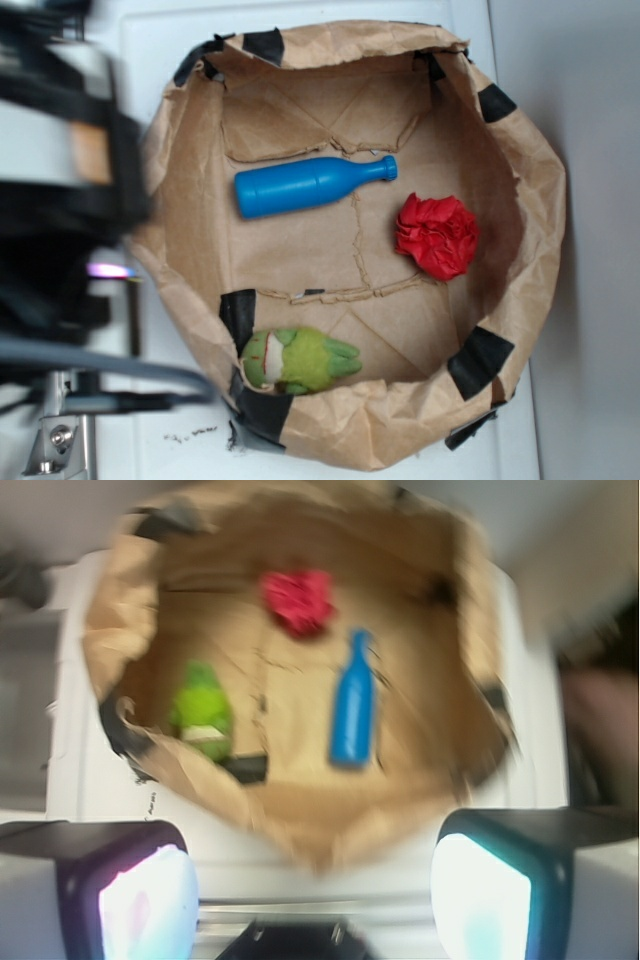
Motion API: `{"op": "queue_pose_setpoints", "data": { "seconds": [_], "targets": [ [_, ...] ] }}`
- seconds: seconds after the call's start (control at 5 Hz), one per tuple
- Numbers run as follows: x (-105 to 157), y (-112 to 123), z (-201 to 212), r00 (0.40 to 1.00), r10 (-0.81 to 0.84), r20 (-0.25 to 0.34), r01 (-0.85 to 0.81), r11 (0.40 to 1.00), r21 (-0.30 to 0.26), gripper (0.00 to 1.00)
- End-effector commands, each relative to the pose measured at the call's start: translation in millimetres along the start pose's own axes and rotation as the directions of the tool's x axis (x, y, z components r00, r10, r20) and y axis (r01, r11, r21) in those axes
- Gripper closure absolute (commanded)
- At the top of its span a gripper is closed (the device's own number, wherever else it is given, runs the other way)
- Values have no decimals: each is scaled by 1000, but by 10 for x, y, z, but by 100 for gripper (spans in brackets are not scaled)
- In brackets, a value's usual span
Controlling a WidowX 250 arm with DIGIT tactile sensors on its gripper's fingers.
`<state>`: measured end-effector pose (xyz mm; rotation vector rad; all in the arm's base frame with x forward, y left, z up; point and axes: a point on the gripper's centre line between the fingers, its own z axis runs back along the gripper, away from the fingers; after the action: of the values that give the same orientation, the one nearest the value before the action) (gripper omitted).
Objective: Grab the blue bottle.
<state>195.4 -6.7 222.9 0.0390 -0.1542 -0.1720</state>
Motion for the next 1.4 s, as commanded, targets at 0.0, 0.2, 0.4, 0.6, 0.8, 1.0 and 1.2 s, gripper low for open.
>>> {"op": "queue_pose_setpoints", "data": {
  "seconds": [0.0,0.2,0.4,0.6,0.8,1.0,1.2],
  "targets": [
    [389,81,-147,892,-436,115,445,893,-66,0],
    [299,188,-390,820,-551,153,567,818,-95,0],
    [339,303,-583,835,-539,113,550,827,-117,0],
    [436,254,-887,836,-543,81,549,827,-118,0],
    [550,181,-1132,850,-523,64,527,841,-124,0],
    [641,110,-1343,857,-510,69,515,851,-104,0],
    [650,137,-1503,865,-495,84,502,854,-133,0]
  ]
}}
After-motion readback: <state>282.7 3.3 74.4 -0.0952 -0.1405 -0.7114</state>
